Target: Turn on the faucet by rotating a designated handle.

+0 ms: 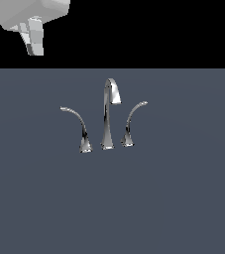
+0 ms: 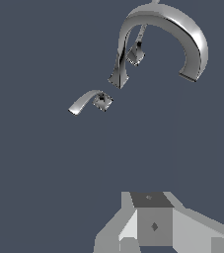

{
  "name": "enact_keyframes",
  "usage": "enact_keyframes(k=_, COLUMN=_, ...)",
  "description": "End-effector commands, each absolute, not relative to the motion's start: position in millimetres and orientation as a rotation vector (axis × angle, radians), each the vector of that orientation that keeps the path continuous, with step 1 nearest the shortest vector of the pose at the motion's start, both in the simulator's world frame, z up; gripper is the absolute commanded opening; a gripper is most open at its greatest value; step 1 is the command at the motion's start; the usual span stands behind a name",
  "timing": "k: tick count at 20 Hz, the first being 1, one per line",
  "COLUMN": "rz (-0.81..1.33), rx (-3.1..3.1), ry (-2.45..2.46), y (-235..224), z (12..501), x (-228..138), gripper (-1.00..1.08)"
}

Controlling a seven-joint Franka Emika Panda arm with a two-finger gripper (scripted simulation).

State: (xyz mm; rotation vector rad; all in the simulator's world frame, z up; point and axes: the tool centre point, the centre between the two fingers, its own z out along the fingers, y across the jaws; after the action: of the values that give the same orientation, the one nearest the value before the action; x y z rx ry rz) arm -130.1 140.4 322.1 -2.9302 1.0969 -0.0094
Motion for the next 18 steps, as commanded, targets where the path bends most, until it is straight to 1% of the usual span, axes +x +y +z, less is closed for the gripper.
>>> enact_keyframes(k=1, rz=-0.008, rx=-2.901, ry=1.168, y=145.7, z=310.2, x=-118.7, gripper=-1.00)
enact_keyframes(k=18, rz=-0.003, rx=-2.698, ry=1.589, y=161.6, z=236.8, x=-42.9, gripper=-1.00)
